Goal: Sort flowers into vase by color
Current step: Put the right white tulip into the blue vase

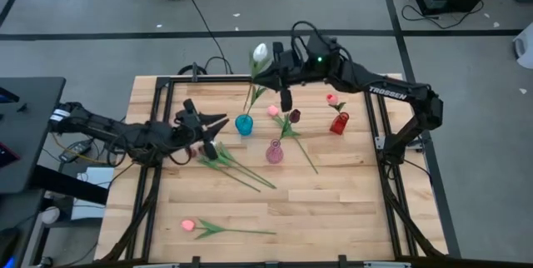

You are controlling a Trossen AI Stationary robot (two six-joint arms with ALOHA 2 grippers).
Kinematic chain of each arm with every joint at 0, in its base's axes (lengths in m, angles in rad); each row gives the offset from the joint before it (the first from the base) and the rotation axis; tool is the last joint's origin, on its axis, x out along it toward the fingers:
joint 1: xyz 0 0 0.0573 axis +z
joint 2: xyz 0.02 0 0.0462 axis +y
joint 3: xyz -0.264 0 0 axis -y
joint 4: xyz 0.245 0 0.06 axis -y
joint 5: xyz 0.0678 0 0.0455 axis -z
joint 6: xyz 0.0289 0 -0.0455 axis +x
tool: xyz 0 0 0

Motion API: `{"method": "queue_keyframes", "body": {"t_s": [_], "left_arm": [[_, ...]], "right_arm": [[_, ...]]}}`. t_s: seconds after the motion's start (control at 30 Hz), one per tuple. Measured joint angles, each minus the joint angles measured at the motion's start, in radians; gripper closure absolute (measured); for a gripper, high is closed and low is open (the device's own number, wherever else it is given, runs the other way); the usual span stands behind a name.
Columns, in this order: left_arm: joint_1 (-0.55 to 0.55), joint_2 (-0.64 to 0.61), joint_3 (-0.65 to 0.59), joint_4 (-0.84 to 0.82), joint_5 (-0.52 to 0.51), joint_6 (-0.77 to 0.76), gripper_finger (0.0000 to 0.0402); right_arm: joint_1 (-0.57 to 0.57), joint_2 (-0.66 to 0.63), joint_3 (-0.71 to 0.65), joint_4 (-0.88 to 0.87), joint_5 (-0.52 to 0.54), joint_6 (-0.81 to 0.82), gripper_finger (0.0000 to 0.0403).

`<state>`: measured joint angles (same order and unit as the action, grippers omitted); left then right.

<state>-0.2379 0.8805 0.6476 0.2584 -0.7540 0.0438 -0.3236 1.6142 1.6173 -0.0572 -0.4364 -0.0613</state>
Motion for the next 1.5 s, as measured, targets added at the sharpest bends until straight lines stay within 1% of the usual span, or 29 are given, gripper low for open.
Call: {"method": "queue_keyframes", "body": {"t_s": [0.1,0.2,0.33,0.43,0.57,0.67,0.87,0.93,1.0,1.07,1.13,1.17,1.2,1.3,1.4,1.5], "left_arm": [[0.037,0.029,0.035,-0.001,0.011,0.030,0.0304],[0.081,0.064,0.061,-0.003,0.083,0.033,0.0277],[0.140,0.121,0.092,-0.003,0.161,0.033,0.0253],[0.181,0.163,0.115,-0.004,0.214,0.032,0.0248],[0.219,0.211,0.160,-0.003,0.287,0.032,0.0248],[0.232,0.238,0.190,-0.001,0.344,0.033,0.0249],[0.250,0.269,0.230,0.000,0.354,0.054,0.0250],[0.254,0.272,0.234,-0.003,0.363,0.054,0.0256],[0.259,0.272,0.234,-0.004,0.374,0.053,0.0274],[0.263,0.272,0.234,-0.003,0.376,0.054,0.0306],[0.269,0.272,0.234,-0.001,0.384,0.056,0.0349],[0.274,0.272,0.234,0.001,0.404,0.055,0.0371],[0.279,0.272,0.234,0.003,0.428,0.052,0.0385],[0.294,0.272,0.234,0.006,0.489,0.025,0.0389],[0.298,0.270,0.234,-0.002,0.496,0.016,0.0391],[0.297,0.235,0.233,-0.022,0.507,0.018,0.0393]], "right_arm": [[0.028,0.003,0.000,-0.045,0.051,-0.003,0.0389],[0.057,0.003,0.000,-0.073,0.101,-0.023,0.0389],[0.093,0.003,0.000,-0.117,0.135,-0.046,0.0389],[0.115,0.003,0.000,-0.161,0.178,-0.055,0.0388],[0.137,0.003,0.000,-0.180,0.199,-0.057,0.0388],[0.154,0.003,0.000,-0.191,0.261,-0.086,0.0388],[0.161,0.003,0.000,-0.192,0.271,-0.096,0.0388],[0.161,0.003,0.000,-0.194,0.274,-0.096,0.0388],[0.161,0.003,0.000,-0.192,0.289,-0.096,0.0387],[0.161,0.003,0.000,-0.192,0.291,-0.096,0.0384],[0.161,0.003,0.000,-0.192,0.287,-0.096,0.0378],[0.161,0.003,0.000,-0.191,0.286,-0.096,0.0375],[0.160,0.003,0.000,-0.191,0.282,-0.096,0.0369],[0.161,0.003,0.000,-0.192,0.264,-0.089,0.0345],[0.160,-0.002,0.000,-0.213,0.235,-0.065,0.0313],[0.160,-0.030,-0.001,-0.285,0.234,-0.063,0.0281]]}}
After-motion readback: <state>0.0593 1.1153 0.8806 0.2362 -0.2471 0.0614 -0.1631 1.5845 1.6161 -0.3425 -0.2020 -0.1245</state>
